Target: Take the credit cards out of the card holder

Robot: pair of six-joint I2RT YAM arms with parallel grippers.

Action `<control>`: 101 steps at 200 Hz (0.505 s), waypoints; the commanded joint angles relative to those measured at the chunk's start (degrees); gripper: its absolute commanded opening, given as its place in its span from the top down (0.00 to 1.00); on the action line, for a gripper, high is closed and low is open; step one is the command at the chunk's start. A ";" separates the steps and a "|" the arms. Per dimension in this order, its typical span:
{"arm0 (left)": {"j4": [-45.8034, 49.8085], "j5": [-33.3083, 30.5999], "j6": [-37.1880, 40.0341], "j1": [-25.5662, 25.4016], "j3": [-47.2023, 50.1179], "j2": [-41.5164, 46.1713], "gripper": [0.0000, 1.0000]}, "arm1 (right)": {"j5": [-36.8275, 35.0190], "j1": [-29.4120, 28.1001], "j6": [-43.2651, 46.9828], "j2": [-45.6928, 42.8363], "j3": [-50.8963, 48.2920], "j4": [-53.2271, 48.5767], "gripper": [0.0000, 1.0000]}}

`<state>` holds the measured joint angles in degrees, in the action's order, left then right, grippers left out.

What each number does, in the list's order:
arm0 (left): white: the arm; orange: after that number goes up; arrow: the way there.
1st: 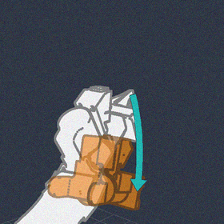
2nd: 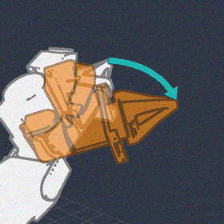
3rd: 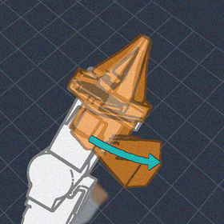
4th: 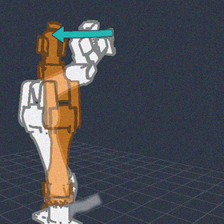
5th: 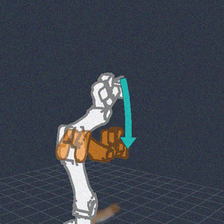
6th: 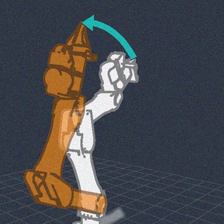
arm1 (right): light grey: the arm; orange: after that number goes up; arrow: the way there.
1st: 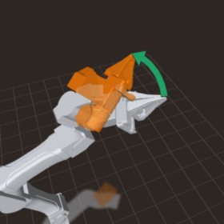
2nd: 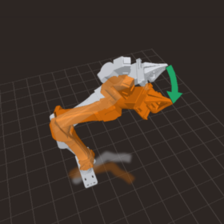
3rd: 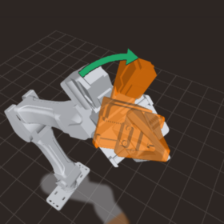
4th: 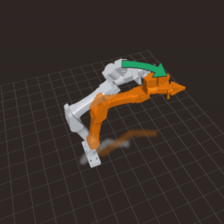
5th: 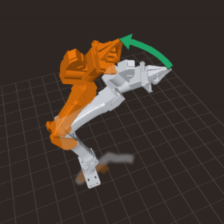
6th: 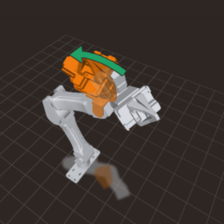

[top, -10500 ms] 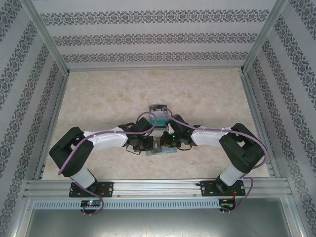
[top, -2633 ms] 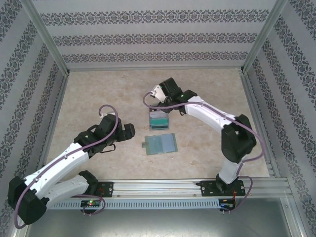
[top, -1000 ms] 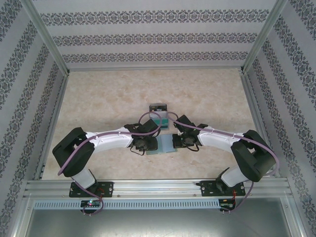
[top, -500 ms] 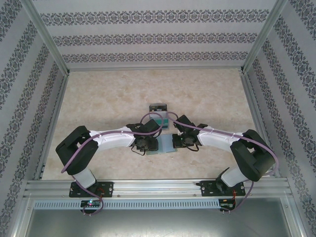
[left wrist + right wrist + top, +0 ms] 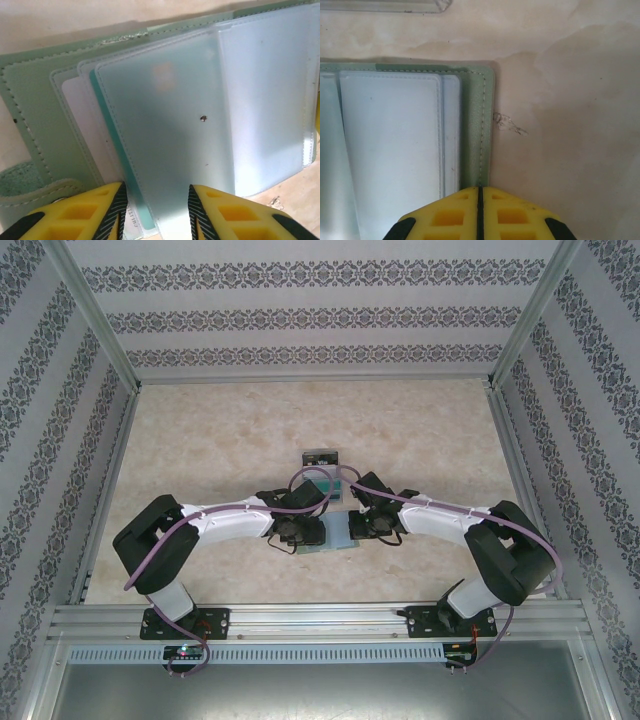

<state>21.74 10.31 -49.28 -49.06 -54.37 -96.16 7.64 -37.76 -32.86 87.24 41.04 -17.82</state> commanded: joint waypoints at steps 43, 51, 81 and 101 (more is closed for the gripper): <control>-2.23 2.01 3.00 -0.60 -1.94 1.84 0.42 | 0.28 -0.94 -0.55 3.82 -0.17 0.88 1.00; -2.25 2.19 3.19 -0.61 -2.20 1.85 0.42 | 0.26 -0.98 -0.62 3.81 -0.17 0.93 1.00; -2.96 3.38 3.90 -0.60 -2.75 1.68 0.42 | 0.25 -0.97 -0.46 4.23 0.10 0.89 1.00; -3.46 3.94 4.18 -0.64 -2.83 1.81 0.44 | 0.27 -0.97 -0.50 4.56 0.18 0.90 1.00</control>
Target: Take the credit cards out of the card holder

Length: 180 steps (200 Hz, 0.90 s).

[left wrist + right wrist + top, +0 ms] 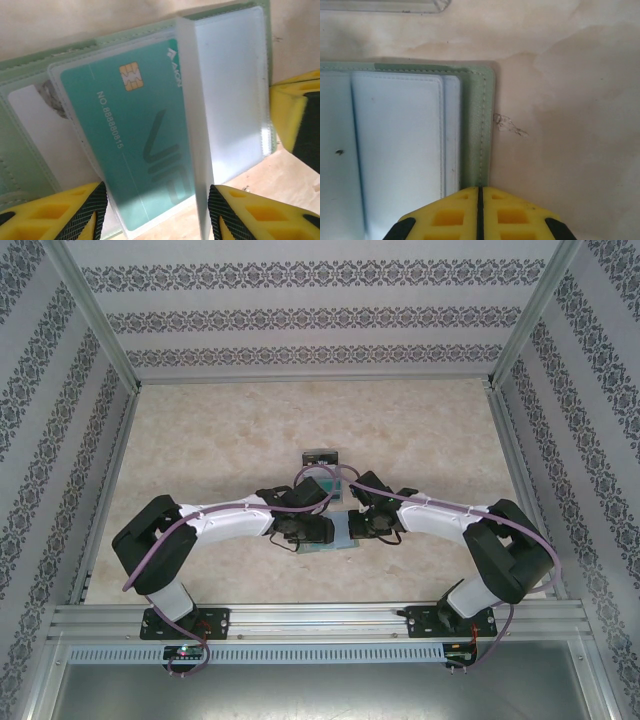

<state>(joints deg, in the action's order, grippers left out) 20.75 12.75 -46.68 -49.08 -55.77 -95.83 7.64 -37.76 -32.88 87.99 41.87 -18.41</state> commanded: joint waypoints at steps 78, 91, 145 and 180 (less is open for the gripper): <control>0.34 -0.07 2.20 -0.63 -2.25 1.95 0.13 | -0.83 -0.25 -0.69 3.13 0.01 0.85 1.00; 0.90 -0.53 2.36 -0.60 -2.33 2.35 0.10 | -0.79 -0.05 -0.63 3.16 0.22 0.64 1.00; 1.14 0.04 3.41 -0.58 -3.24 2.87 0.18 | -0.70 0.09 -0.52 3.51 0.76 0.44 1.00; -1.64 4.45 5.29 -0.57 -5.25 0.31 0.27 | -1.83 0.30 -1.10 2.37 0.17 0.23 1.00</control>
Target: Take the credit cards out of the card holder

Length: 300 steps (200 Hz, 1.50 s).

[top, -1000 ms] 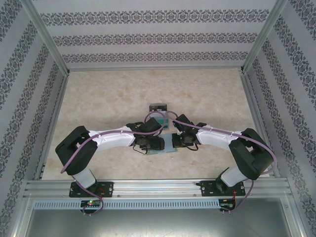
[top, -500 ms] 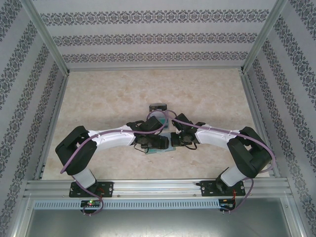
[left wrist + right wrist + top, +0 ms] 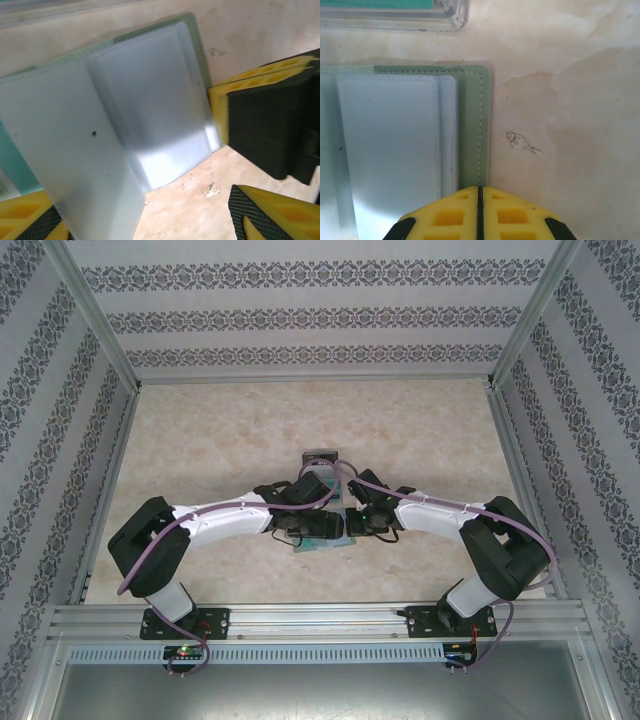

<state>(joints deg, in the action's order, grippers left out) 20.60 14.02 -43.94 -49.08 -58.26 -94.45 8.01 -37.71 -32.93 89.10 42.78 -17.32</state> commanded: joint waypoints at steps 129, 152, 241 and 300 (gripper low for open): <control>-0.13 -2.53 0.23 2.52 3.56 6.11 0.56 | -1.62 1.59 -2.01 -2.97 0.15 -0.22 0.94; 1.90 -6.15 -1.10 4.06 6.61 8.35 0.75 | -0.78 1.20 -2.01 -3.40 1.96 -0.42 0.95; -0.19 -4.58 -2.21 6.08 9.70 5.00 0.95 | 10.09 -3.04 -5.70 2.56 7.48 6.04 0.97; -1.52 -3.52 -2.47 6.03 10.71 3.32 0.96 | 13.02 -3.68 -7.78 6.59 8.11 8.27 0.96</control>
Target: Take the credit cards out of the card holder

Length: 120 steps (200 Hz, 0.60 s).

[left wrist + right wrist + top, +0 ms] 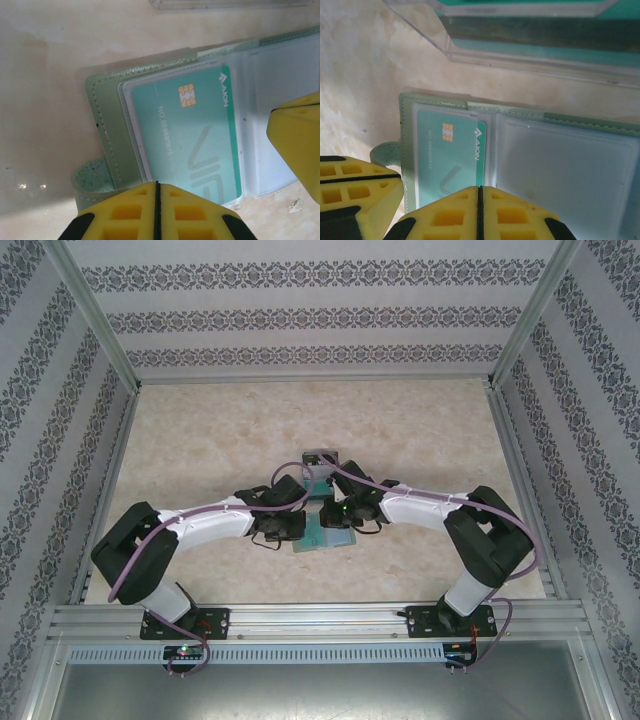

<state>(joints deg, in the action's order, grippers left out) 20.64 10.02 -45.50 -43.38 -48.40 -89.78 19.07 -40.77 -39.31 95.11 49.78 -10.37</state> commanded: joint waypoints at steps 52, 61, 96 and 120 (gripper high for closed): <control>-2.48 1.46 -0.89 0.35 0.76 -3.19 0.96 | 1.41 -0.57 -1.19 0.70 0.92 0.68 0.92; -2.89 1.75 -0.82 0.38 0.77 -3.50 0.96 | 1.39 -0.62 -1.13 0.69 0.80 0.64 0.91; -3.40 2.85 -0.96 0.32 0.23 -4.36 0.96 | 1.41 -0.48 -1.12 0.87 0.66 0.27 0.91; -3.50 3.40 -0.83 0.31 0.15 -4.53 0.96 | 1.57 -0.23 -1.21 1.13 0.27 0.19 0.91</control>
<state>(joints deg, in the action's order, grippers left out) 17.96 12.19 -45.50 -43.38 -48.23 -92.86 19.94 -40.77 -40.21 95.33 49.78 -10.00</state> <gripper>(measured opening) 0.047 0.091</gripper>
